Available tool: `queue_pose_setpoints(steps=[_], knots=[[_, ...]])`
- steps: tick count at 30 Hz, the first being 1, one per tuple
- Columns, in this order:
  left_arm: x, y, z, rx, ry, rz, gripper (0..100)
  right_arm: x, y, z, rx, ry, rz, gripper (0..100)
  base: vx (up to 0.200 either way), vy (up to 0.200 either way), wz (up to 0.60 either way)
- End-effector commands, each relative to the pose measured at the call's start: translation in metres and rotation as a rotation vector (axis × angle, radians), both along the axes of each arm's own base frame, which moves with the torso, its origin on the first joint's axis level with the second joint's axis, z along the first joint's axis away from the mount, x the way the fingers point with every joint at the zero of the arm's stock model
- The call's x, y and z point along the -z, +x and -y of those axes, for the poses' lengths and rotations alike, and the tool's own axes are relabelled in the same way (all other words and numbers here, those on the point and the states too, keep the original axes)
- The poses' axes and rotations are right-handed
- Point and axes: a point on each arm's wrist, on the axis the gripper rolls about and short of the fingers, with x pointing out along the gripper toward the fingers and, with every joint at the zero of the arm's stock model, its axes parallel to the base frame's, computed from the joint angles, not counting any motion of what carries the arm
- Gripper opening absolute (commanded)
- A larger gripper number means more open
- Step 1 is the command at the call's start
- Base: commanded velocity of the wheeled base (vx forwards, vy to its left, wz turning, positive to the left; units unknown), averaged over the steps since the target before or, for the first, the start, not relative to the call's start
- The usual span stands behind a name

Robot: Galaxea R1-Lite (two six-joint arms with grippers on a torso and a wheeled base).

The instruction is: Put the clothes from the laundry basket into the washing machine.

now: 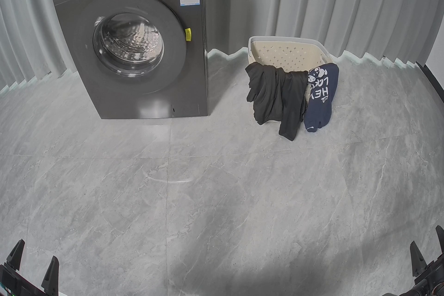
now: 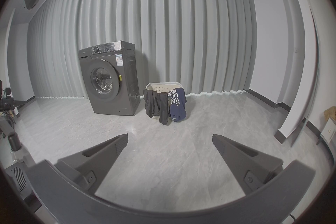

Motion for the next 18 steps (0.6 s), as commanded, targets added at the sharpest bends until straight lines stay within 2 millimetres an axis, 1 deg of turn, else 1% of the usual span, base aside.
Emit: queue_pose_setpoints(steps=[1, 18], knots=[[0.0047, 0.0003, 0.0000, 0.000, 0.000, -0.004, 100, 0.0022, 0.0000, 0.0000, -0.001, 0.000, -0.001, 100, 0.200, 0.000, 0.00], [0.0047, 0.0003, 0.0000, 0.000, 0.000, -0.004, 100, 0.0022, 0.0000, 0.0000, -0.001, 0.000, -0.001, 100, 0.200, 0.000, 0.00]])
